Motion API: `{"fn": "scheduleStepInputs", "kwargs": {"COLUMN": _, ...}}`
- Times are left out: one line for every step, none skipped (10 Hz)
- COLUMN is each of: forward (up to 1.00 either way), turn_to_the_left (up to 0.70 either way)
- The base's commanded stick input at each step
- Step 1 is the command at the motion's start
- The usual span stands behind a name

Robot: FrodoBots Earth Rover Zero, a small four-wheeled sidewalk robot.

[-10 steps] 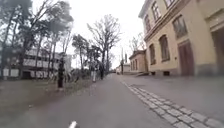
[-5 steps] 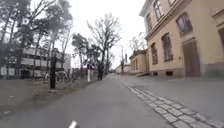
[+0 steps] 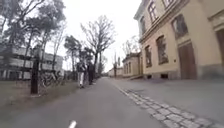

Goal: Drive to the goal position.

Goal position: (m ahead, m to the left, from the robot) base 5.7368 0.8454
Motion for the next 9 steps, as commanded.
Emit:
{"fn": "scheduleStepInputs", "kwargs": {"forward": 1.00, "turn_to_the_left": 0.01}}
{"fn": "scheduleStepInputs", "kwargs": {"forward": 1.00, "turn_to_the_left": 0.01}}
{"fn": "scheduleStepInputs", "kwargs": {"forward": 1.00, "turn_to_the_left": 0.01}}
{"fn": "scheduleStepInputs", "kwargs": {"forward": 1.00, "turn_to_the_left": 0.01}}
{"fn": "scheduleStepInputs", "kwargs": {"forward": 1.00, "turn_to_the_left": 0.01}}
{"fn": "scheduleStepInputs", "kwargs": {"forward": 1.00, "turn_to_the_left": 0.01}}
{"fn": "scheduleStepInputs", "kwargs": {"forward": 1.00, "turn_to_the_left": 0.01}}
{"fn": "scheduleStepInputs", "kwargs": {"forward": 1.00, "turn_to_the_left": 0.01}}
{"fn": "scheduleStepInputs", "kwargs": {"forward": 1.00, "turn_to_the_left": 0.01}}
